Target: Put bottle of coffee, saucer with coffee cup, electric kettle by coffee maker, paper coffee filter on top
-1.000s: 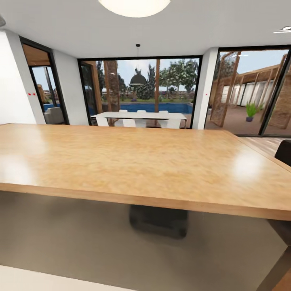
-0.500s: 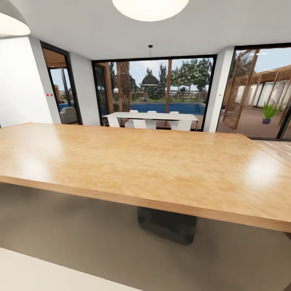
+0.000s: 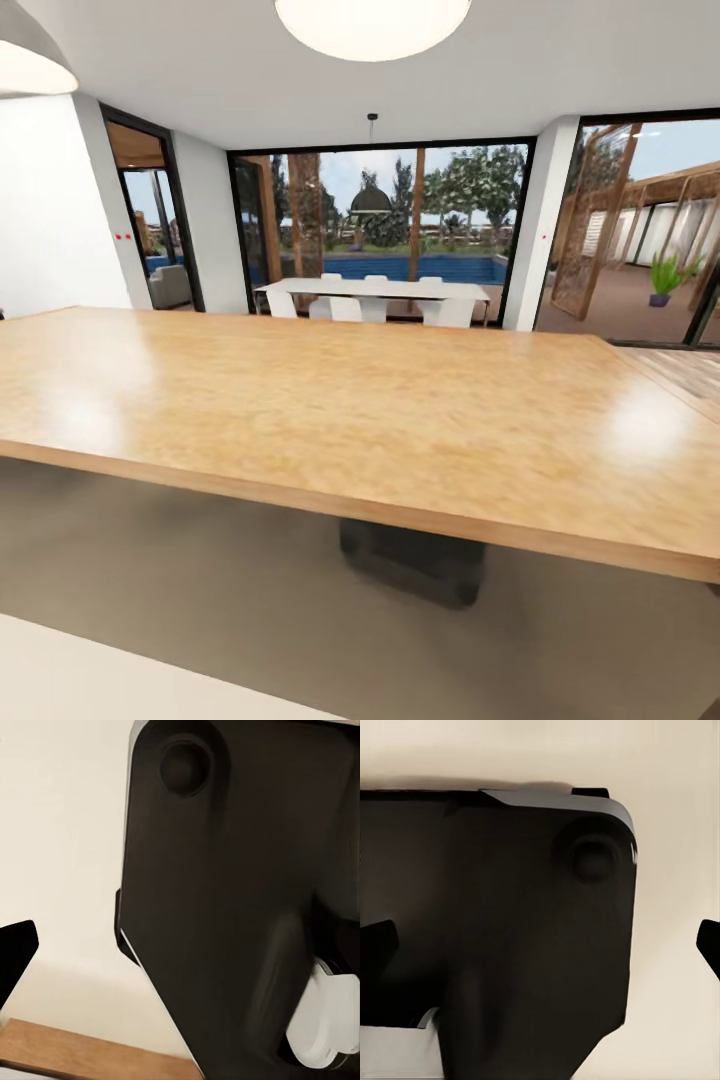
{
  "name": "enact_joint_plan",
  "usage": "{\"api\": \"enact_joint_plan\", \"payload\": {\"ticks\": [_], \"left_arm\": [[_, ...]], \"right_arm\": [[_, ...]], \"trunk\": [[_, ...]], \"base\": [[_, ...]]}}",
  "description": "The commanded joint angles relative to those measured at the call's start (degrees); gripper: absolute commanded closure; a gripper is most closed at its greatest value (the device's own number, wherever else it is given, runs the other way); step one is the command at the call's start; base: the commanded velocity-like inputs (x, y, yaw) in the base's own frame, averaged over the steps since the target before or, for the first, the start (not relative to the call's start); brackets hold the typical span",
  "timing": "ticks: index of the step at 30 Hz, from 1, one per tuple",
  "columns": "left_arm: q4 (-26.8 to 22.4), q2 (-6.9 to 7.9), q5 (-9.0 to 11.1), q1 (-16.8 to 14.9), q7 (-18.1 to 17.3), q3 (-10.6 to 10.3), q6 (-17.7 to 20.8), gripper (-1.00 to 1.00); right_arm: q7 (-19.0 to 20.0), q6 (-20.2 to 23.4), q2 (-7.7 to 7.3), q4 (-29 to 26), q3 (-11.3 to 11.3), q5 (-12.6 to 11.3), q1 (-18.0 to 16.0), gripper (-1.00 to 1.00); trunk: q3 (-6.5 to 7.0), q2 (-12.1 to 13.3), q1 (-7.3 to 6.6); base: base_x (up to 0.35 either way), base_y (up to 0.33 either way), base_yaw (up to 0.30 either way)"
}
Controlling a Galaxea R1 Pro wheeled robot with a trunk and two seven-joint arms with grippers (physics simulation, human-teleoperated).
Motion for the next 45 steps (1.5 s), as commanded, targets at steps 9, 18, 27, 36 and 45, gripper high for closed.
{"api": "enact_joint_plan", "payload": {"ticks": [9, 18, 27, 36, 45], "left_arm": [[-0.03, 0.07, -0.02, 0.07, -0.01, 0.26, -0.07, -1.0], [-0.03, 0.29, 1.62, 0.09, -0.03, 0.2, -0.14, -1.0], [-0.03, 0.32, 2.28, 0.09, -0.02, 0.19, -1.16, -1.0], [-0.03, 0.31, 2.31, 0.09, 0.0, 0.23, -1.28, -1.0], [-0.03, 0.32, 2.39, 0.09, 0.05, 0.25, -1.28, -1.0]], "right_arm": [[-0.02, -0.22, 0.14, 0.03, -0.12, -0.1, -0.03, -1.0], [0.09, -0.07, 0.37, 0.27, -0.2, -0.26, -0.03, -1.0], [0.15, -0.11, 0.83, 0.24, -0.17, -0.27, -0.03, -1.0], [0.32, -0.12, 0.88, 0.2, -0.18, -0.25, -0.03, -1.0], [0.56, -0.2, 0.8, 0.2, 0.12, -0.05, -0.03, -1.0]], "trunk": [[1.57, 3.58, -1.98], [3.18, 7.19, -3.95], [4.76, 10.8, -5.93], [6.38, 14.41, -7.91], [7.99, 18.02, -9.88]], "base": [[0.0, 0.0, 0.0], [0.0, 0.0, 0.0], [0.0, 0.0, 0.136], [0.0, 0.0, 0.276], [0.0, 0.0, 0.282]]}}
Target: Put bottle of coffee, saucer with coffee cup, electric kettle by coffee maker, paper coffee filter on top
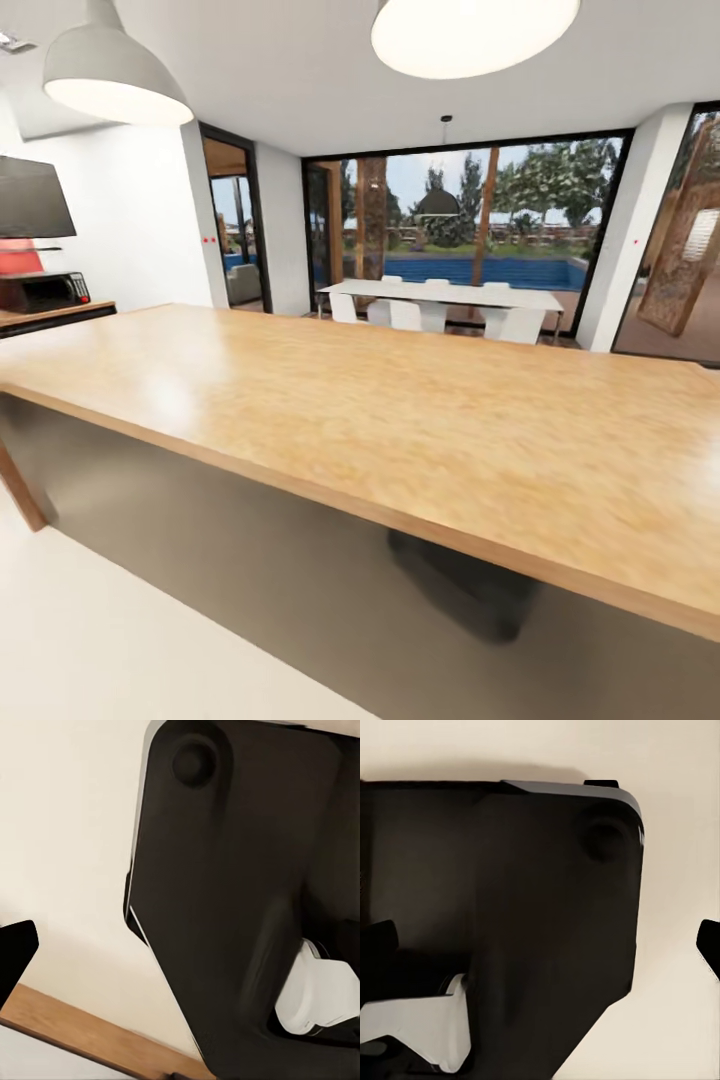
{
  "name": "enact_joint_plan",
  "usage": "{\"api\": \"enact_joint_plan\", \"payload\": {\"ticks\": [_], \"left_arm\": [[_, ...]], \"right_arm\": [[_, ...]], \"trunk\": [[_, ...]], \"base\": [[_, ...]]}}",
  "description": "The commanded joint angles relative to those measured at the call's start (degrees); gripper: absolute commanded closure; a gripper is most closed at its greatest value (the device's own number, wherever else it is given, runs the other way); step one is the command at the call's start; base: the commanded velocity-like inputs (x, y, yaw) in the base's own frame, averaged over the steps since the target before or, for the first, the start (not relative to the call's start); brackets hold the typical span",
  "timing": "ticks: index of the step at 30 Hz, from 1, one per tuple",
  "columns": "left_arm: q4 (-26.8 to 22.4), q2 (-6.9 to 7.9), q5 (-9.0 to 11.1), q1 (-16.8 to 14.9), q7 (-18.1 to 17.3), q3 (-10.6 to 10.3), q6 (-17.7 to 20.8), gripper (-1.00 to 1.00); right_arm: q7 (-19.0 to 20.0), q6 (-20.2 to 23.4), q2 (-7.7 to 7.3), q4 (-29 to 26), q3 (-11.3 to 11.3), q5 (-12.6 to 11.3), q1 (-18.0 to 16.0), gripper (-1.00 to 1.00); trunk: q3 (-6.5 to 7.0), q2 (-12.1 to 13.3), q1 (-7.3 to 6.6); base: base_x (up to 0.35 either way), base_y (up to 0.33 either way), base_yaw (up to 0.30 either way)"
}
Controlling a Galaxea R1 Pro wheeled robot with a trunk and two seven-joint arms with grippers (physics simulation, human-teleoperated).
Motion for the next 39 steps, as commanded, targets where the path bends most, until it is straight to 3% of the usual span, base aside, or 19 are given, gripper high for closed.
{"api": "enact_joint_plan", "payload": {"ticks": [1, 11, 17, 39], "left_arm": [[-0.04, -0.01, 0.25, 0.01, 0.03, 0.23, -0.12, -1.0], [-0.04, 0.14, 0.27, 0.01, 0.03, 0.23, -0.12, -1.0], [-0.04, 0.08, 1.43, 0.01, 0.03, 0.23, -0.12, -1.0], [-0.04, 0.07, 1.57, 0.01, 0.03, 0.23, -0.16, -1.0]], "right_arm": [[0.04, -0.2, 0.0, 0.05, 0.03, 0.02, -0.04, -1.0], [0.06, -0.21, 0.0, -0.03, 0.08, 0.16, -0.04, -1.0], [0.06, -0.21, -0.08, -0.04, 0.08, 0.16, -0.04, -1.0], [0.06, -0.21, -0.09, -0.04, 0.08, 0.16, -0.04, -1.0]], "trunk": [[0.11, 0.36, -0.21], [1.71, 4.37, -2.41], [2.56, 6.78, -3.73], [5.67, 15.6, -8.56]], "base": [[0.0, 0.0, 0.283], [0.0, 0.0, 0.279], [0.0, 0.0, 0.273], [0.0, 0.0, 0.273]]}}
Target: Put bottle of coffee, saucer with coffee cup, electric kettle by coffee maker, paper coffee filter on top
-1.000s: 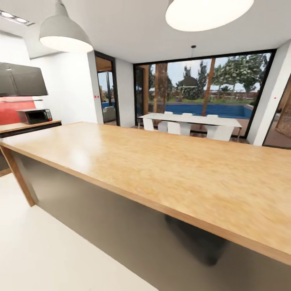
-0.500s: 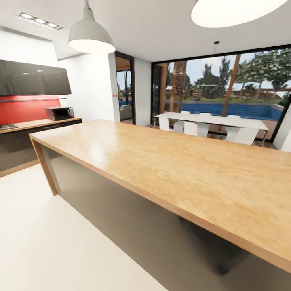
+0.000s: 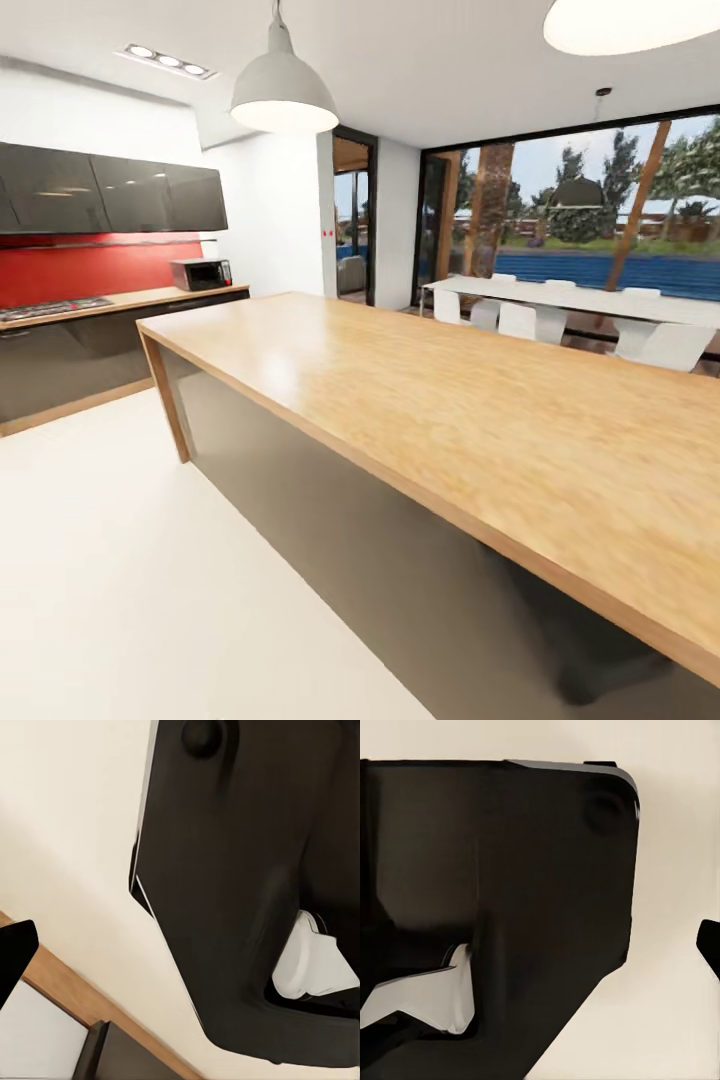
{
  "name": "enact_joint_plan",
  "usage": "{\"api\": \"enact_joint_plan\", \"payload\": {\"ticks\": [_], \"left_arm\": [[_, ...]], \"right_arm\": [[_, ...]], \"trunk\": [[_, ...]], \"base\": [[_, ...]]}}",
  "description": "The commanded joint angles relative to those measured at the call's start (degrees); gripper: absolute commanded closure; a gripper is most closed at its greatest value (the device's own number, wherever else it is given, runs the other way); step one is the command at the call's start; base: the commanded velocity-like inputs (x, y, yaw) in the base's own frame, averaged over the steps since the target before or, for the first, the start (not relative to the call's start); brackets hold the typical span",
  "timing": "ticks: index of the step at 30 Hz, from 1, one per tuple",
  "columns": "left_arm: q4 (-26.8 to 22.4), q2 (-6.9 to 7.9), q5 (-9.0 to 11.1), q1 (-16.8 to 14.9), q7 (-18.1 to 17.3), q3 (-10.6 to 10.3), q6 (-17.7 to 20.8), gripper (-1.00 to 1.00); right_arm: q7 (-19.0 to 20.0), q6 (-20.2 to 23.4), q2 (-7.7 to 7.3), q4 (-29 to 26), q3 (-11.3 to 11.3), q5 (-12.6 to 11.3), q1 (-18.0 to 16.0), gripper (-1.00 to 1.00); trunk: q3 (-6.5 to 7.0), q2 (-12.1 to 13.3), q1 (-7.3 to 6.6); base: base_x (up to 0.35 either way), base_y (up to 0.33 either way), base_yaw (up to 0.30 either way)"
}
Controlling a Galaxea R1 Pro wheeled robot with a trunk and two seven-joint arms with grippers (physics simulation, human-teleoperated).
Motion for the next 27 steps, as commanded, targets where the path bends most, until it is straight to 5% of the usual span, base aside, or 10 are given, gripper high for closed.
{"api": "enact_joint_plan", "payload": {"ticks": [1, 27], "left_arm": [[-0.06, -0.01, 0.37, 0.0, 0.02, 0.17, -0.13, -1.0], [-0.11, -0.08, 0.45, 0.0, 0.02, 0.26, -1.69, -1.0]], "right_arm": [[0.03, -0.2, 0.0, 0.05, 0.01, 0.02, -0.05, -1.0], [0.03, -0.2, 0.0, 0.08, 0.01, 0.11, -0.05, -1.0]], "trunk": [[0.04, 0.31, -0.19], [-0.78, 0.71, -0.41]], "base": [[0.0, 0.0, 0.273], [0.0, 0.0, 0.273]]}}
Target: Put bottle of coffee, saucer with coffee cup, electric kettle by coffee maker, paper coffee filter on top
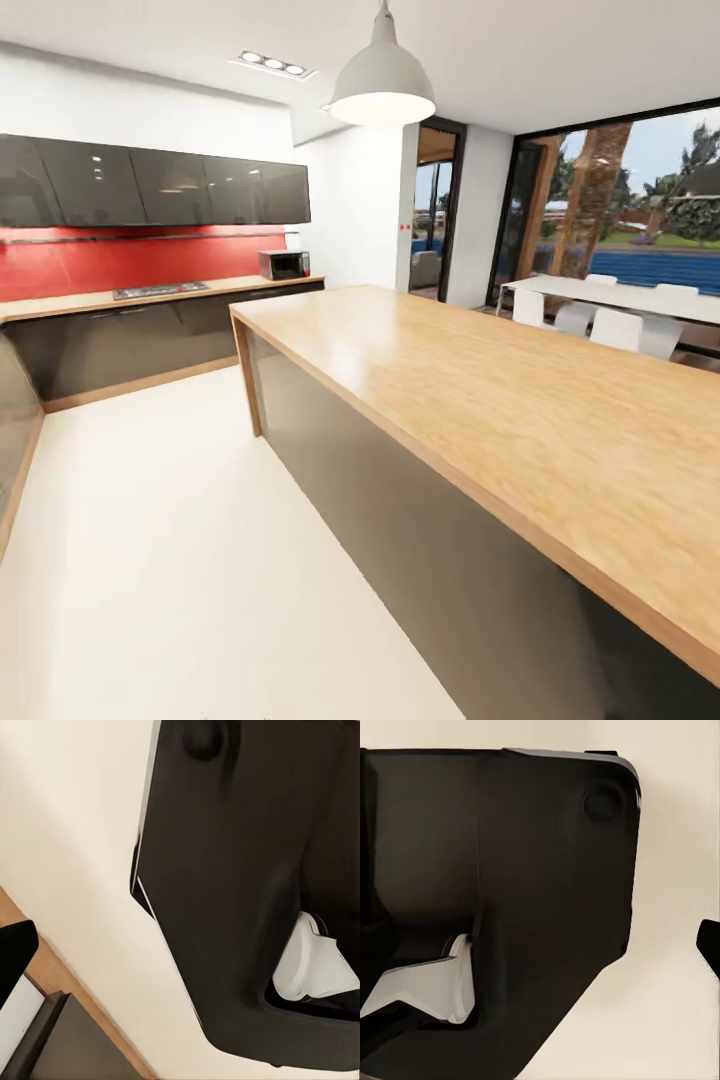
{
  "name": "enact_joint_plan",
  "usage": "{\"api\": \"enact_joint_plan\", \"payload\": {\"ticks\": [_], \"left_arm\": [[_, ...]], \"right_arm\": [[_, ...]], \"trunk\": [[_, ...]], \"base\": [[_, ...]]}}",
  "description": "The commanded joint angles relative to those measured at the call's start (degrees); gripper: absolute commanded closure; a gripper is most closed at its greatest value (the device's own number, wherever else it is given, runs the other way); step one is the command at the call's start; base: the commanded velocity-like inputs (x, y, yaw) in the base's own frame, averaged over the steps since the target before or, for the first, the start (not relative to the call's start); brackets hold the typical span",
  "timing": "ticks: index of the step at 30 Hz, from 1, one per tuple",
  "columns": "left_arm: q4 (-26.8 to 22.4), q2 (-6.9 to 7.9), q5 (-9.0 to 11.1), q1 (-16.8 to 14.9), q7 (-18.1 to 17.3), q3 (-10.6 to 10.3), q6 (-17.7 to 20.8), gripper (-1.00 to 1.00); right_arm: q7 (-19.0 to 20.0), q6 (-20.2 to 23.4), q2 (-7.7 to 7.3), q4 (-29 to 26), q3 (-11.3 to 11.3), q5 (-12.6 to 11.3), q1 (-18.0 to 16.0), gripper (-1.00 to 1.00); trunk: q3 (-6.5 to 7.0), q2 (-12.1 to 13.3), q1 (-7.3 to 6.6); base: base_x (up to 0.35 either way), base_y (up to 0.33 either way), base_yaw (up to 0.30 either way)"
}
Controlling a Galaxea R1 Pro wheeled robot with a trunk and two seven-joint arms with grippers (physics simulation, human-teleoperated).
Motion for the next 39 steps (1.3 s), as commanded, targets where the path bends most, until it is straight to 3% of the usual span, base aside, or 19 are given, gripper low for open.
{"api": "enact_joint_plan", "payload": {"ticks": [1, 39], "left_arm": [[-0.05, -0.02, 0.38, 0.0, 0.02, 0.14, -0.13, -1.0], [-0.18, -0.03, 1.7, -0.08, -0.06, 0.07, -0.41, -1.0]], "right_arm": [[0.03, -0.2, 0.0, 0.08, 0.01, 0.03, -0.04, -1.0], [0.03, -0.2, 0.0, 0.11, 0.1, 0.03, -0.04, -1.0]], "trunk": [[-0.15, -0.11, 0.03], [-1.6, -0.11, 0.03]], "base": [[0.0, 0.0, 0.273], [0.0, 0.0, 0.273]]}}
